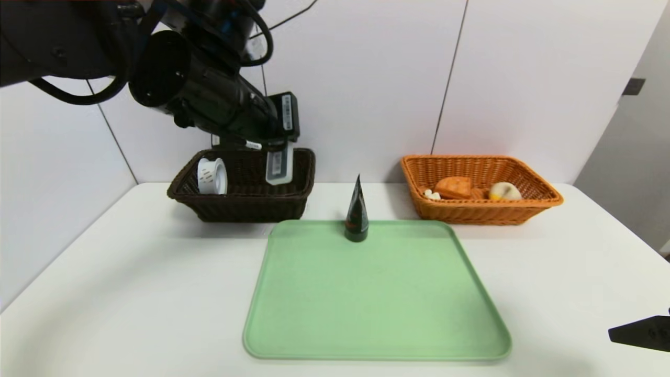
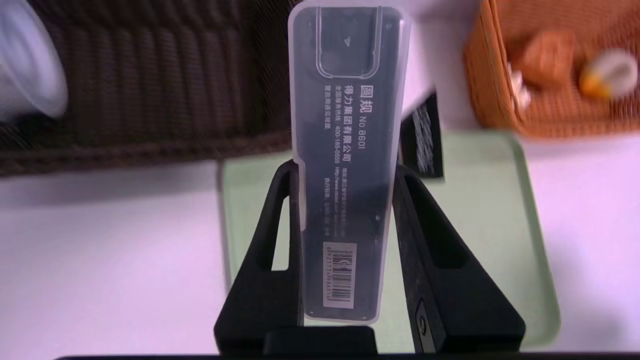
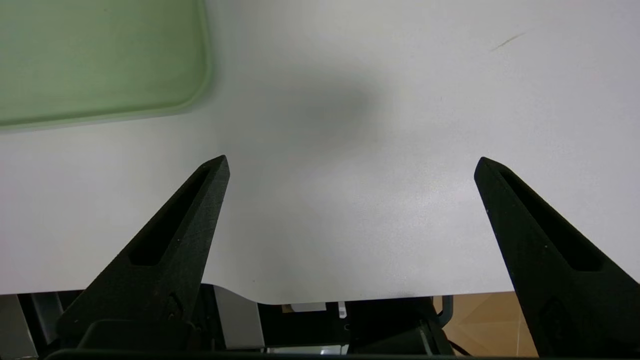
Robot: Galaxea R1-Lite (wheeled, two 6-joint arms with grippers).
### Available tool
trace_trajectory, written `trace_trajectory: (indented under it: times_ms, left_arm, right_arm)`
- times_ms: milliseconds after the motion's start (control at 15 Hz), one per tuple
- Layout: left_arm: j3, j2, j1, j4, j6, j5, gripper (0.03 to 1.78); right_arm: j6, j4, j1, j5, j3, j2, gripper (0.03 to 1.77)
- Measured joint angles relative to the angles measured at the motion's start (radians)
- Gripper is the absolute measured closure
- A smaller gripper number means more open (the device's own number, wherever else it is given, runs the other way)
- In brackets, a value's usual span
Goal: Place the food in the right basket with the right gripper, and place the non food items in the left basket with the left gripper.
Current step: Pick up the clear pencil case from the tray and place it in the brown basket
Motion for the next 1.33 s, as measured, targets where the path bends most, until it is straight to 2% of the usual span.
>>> trace_trajectory:
  times_ms: [267,467,867,1333]
  left_arm:
    - [0.001,0.068,0.137,-0.136,0.015,0.000,1.26]
    - [0.001,0.129,0.205,-0.203,0.033,0.000,1.26]
    - [0.001,0.278,0.290,-0.297,0.085,-0.009,1.26]
    - [0.000,0.370,0.315,-0.346,0.097,-0.011,1.26]
  right_arm:
    - [0.002,0.000,0.000,0.000,0.000,0.007,0.10]
    - [0.002,0.000,0.000,-0.002,0.000,0.007,0.10]
    - [0.002,0.000,0.000,-0.005,-0.008,0.008,0.10]
    - [-0.002,0.002,0.000,-0.008,-0.019,0.004,0.10]
